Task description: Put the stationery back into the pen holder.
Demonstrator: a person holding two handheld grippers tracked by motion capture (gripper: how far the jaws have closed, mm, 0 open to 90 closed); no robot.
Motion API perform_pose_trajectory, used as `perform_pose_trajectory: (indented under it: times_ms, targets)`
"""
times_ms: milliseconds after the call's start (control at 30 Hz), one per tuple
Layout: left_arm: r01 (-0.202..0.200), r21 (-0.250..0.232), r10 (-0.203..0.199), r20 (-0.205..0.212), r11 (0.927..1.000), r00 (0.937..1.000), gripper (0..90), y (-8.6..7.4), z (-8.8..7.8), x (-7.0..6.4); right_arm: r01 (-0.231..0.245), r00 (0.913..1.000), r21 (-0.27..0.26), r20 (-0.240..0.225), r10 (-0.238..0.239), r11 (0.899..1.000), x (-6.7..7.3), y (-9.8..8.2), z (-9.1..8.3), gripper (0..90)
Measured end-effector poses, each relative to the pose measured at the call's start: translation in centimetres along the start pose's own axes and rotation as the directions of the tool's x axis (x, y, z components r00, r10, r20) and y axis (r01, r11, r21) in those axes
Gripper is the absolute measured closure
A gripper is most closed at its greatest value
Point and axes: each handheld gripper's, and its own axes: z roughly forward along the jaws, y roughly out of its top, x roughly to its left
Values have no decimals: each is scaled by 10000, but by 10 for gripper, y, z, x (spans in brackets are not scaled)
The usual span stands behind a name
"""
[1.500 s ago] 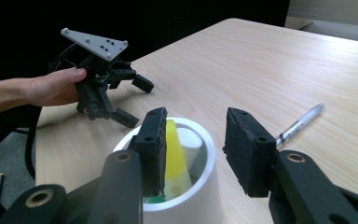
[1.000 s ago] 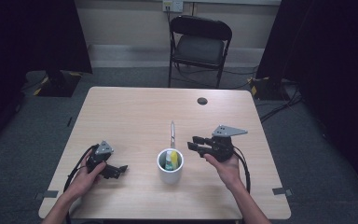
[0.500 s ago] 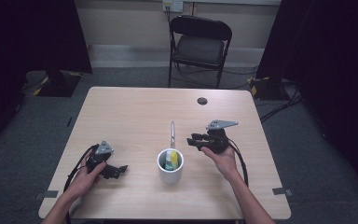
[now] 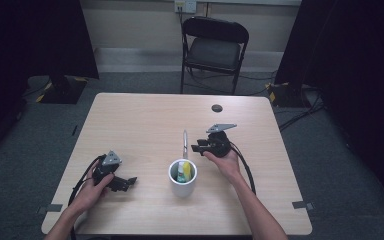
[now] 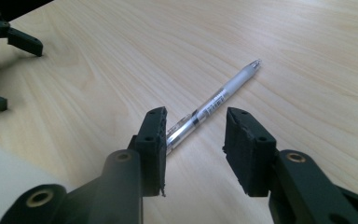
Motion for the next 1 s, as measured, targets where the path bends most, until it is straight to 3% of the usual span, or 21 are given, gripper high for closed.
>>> perform_pose_trajectory:
  times_ms: [100,233,700,933,1000]
  targets:
    - [-5,7,5,1,10000,10000,0,0,0,0,-143,9999,147,-33,144,9998,-1,0,12,530]
    - [-3,4,3,0,10000,10000,0,0,0,0,55,9999,384,110,-59,9992,2,-2,25,469]
    - [1,-12,-1,-10,10000,10000,0,0,0,0,-19,9994,647,340,-3,9979,5,1,49,461]
    - [3,-13,-3,-11,10000,10000,0,0,0,0,68,9963,948,851,-149,9955,2,-4,54,461]
    - [1,-12,-1,-12,10000,10000,0,0,0,0,-81,9962,902,875,2,9959,0,-5,53,463]
